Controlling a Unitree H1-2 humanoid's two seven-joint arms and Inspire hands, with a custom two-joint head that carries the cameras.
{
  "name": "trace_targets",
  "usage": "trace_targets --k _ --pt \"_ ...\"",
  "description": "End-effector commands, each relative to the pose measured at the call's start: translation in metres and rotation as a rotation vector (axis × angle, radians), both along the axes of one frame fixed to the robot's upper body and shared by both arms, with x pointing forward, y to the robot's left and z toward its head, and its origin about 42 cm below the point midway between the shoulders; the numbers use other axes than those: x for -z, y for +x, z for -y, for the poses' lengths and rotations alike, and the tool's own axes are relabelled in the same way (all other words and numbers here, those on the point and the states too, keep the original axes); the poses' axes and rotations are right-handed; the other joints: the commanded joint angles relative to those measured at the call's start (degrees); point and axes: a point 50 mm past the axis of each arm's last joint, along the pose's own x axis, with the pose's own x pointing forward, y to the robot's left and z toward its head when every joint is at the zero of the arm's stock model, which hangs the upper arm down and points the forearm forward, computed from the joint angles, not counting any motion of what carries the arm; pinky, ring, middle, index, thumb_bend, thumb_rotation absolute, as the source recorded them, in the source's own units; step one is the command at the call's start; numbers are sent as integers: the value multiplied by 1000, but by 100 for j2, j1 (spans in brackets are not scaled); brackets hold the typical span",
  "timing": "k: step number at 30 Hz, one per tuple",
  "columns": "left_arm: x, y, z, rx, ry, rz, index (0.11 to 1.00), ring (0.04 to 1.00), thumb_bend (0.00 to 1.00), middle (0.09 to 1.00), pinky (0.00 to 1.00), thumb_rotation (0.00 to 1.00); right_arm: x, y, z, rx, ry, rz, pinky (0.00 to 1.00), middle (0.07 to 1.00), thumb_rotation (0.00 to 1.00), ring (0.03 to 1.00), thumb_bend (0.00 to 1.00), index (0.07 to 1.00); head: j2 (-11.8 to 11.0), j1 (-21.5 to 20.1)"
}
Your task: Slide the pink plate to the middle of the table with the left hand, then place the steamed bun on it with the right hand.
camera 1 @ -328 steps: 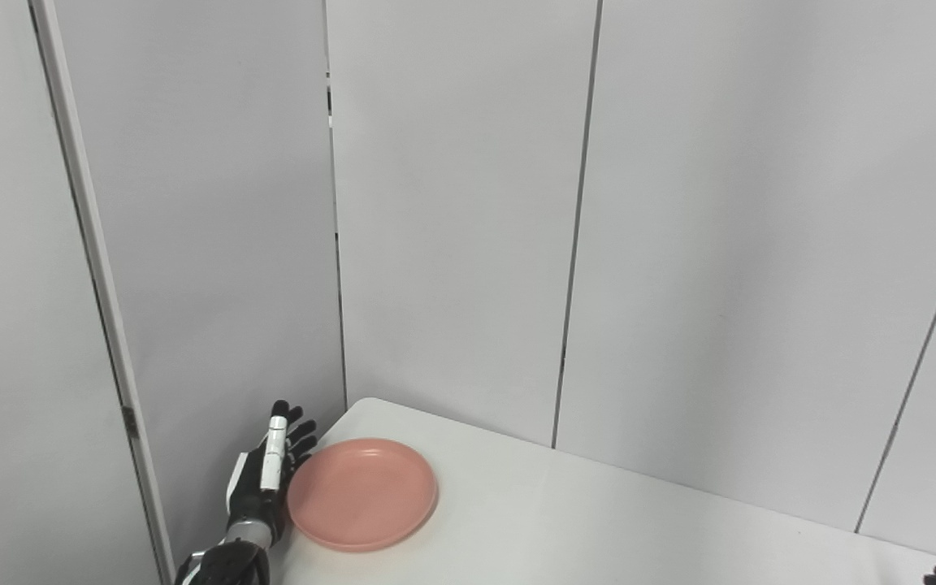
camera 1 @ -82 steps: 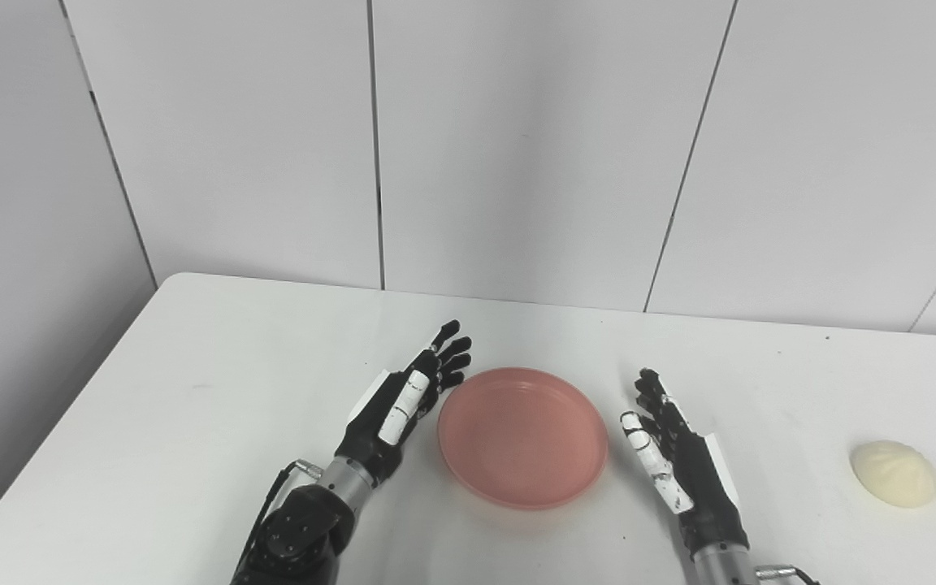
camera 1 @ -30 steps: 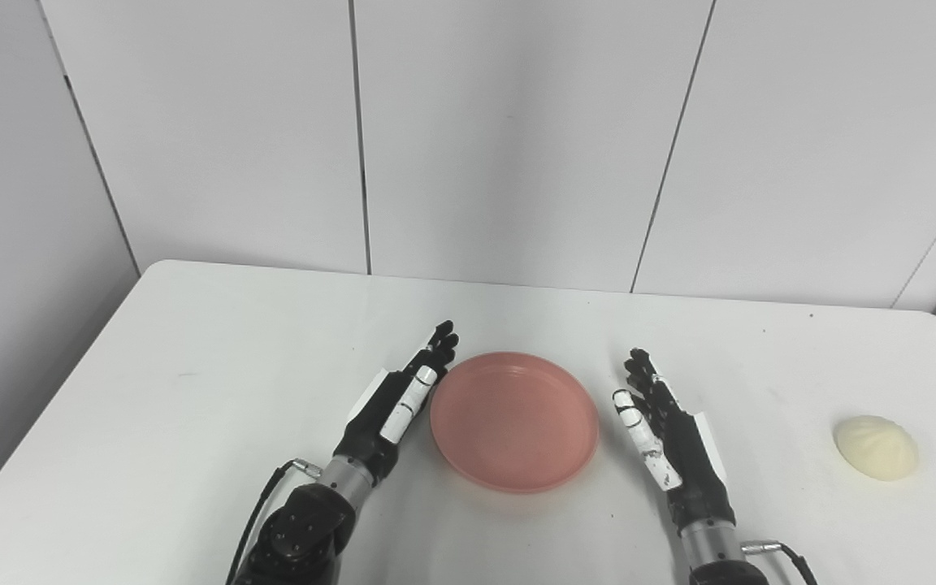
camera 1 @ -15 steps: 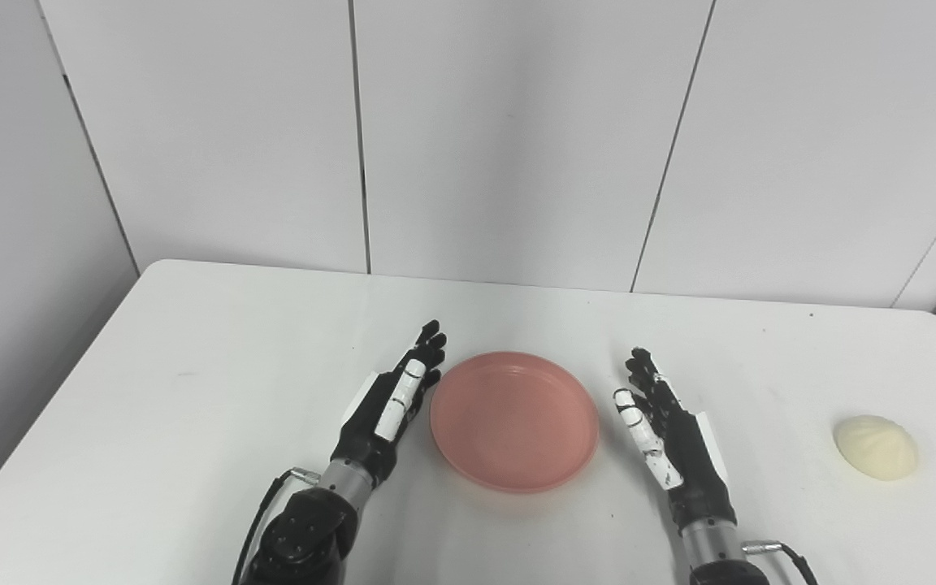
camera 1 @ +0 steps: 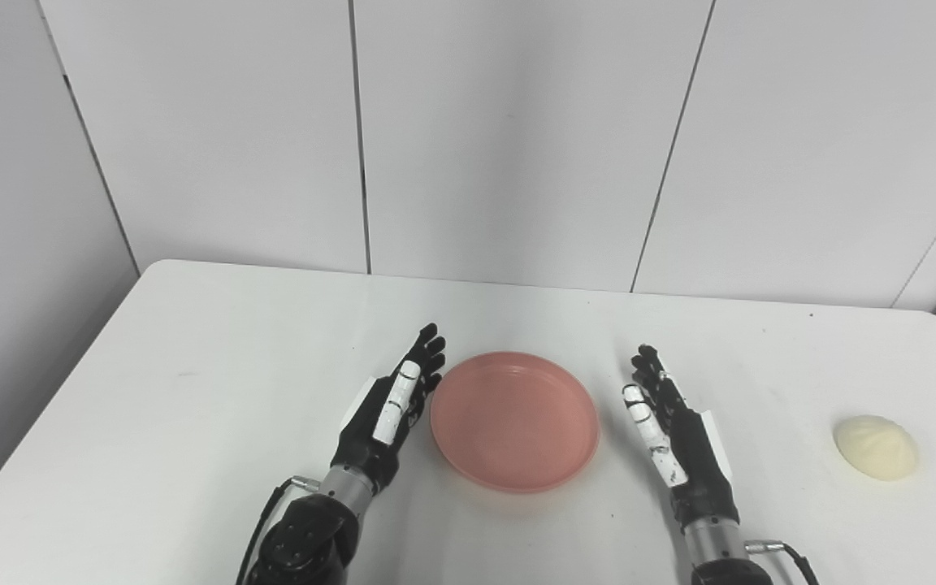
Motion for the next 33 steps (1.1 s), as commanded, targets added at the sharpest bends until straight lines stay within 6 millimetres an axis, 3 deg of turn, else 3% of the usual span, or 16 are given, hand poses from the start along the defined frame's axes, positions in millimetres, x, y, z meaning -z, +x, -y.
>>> trace_targets --k 1,4,8,14,18,21,23,26,29,33 --pt "16 -5 -1 -17 -3 -86 1000 1000 647 1000 1000 1000 -5 5 6 28 33 49 917 946 817 944 531 938 10 1" --pt "17 -3 -1 -25 -17 -93 1000 1000 658 1000 1000 1000 -8 7 13 56 30 32 933 952 846 954 577 951 -1 -10" --pt "17 -2 -2 -29 -31 -97 1000 1000 673 1000 1000 1000 -12 9 21 92 50 32 950 953 856 957 565 957 1 -69" --pt "16 1 -3 -44 -50 -97 1000 1000 653 1000 1000 1000 -15 11 29 183 87 46 881 890 761 884 637 885 -13 -335" --pt "15 4 -6 -58 -59 -84 1000 1000 631 1000 1000 1000 -21 14 37 173 48 69 929 929 784 917 589 933 -49 -573" --pt "14 5 -10 -53 -58 -76 1000 1000 619 1000 1000 1000 -34 15 47 194 -5 100 913 936 707 927 526 944 -100 -847" --pt "13 6 -13 -52 -51 -75 1000 1000 629 1000 1000 1000 -46 15 57 217 -51 128 873 931 600 928 504 933 -117 -982" --pt "12 7 -15 -51 -36 -67 1000 1000 640 1000 1000 1000 -58 15 66 252 -121 150 884 922 611 927 522 932 -123 -1075" --pt "11 7 -16 -51 -30 -59 1000 1000 618 1000 1000 1000 -83 12 88 279 -116 179 864 897 484 901 507 905 -161 -1178" --pt "11 8 -16 -47 -34 -63 1000 1000 622 1000 1000 1000 -109 6 117 313 -149 203 773 864 394 848 513 867 -196 -1247"
